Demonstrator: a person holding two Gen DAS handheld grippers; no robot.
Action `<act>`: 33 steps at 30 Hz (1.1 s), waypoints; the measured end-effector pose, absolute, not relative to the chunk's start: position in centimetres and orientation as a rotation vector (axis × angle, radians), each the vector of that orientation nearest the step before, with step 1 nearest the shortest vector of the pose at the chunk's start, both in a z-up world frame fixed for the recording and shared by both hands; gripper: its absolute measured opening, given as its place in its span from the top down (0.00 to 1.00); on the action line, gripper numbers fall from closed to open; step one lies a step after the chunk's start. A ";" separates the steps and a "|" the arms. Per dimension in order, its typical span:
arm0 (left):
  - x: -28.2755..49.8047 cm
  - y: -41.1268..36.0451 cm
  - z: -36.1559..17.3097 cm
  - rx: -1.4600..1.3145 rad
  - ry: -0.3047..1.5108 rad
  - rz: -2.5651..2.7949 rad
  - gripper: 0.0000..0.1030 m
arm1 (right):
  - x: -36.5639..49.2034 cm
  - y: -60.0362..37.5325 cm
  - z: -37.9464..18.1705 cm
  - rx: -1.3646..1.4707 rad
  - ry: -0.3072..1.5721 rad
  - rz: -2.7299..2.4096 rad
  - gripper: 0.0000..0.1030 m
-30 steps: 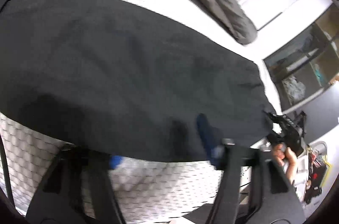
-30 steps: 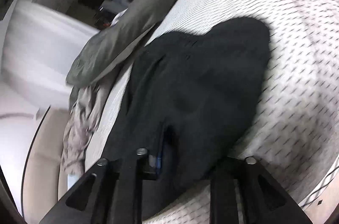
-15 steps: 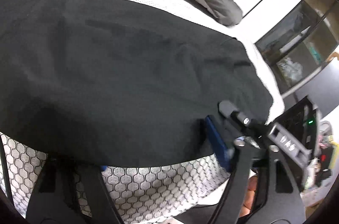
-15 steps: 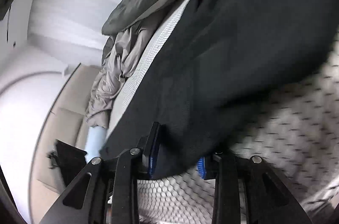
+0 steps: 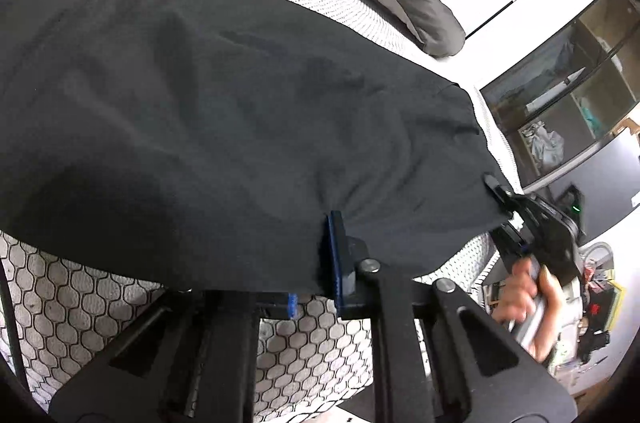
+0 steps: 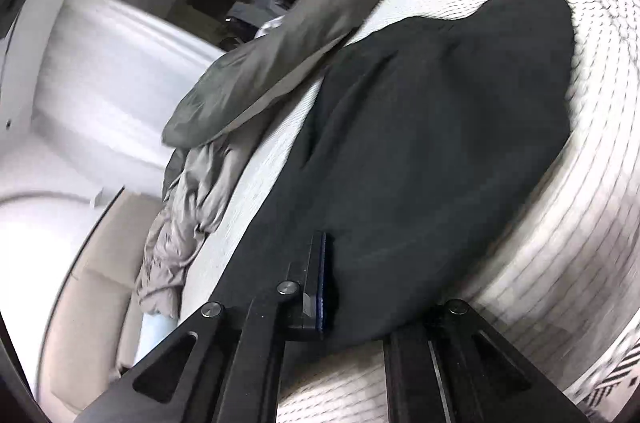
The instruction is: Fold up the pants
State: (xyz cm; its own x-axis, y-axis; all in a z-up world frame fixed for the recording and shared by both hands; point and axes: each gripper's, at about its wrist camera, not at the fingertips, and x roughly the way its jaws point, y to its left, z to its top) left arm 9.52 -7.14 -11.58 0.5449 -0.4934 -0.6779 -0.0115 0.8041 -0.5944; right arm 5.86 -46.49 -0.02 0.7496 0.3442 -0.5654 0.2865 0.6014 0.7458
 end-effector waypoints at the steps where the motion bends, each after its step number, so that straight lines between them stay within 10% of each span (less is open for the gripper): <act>1: 9.4 -7.0 -11.6 -0.589 0.960 -0.306 0.89 | 6.7 -47.5 -0.5 0.955 0.794 0.033 0.90; 16: 8.7 -6.7 -11.1 -0.526 0.955 -0.313 0.87 | 6.7 -53.4 -0.2 1.019 0.789 -0.102 0.82; 24: 10.4 -7.6 -10.9 -0.590 0.956 -0.310 0.56 | 7.2 -41.0 -1.0 0.951 0.877 0.254 0.61; 33: 10.7 -3.3 -11.4 -0.649 0.888 -0.140 0.82 | 7.2 -40.3 -2.1 0.922 0.857 0.199 0.91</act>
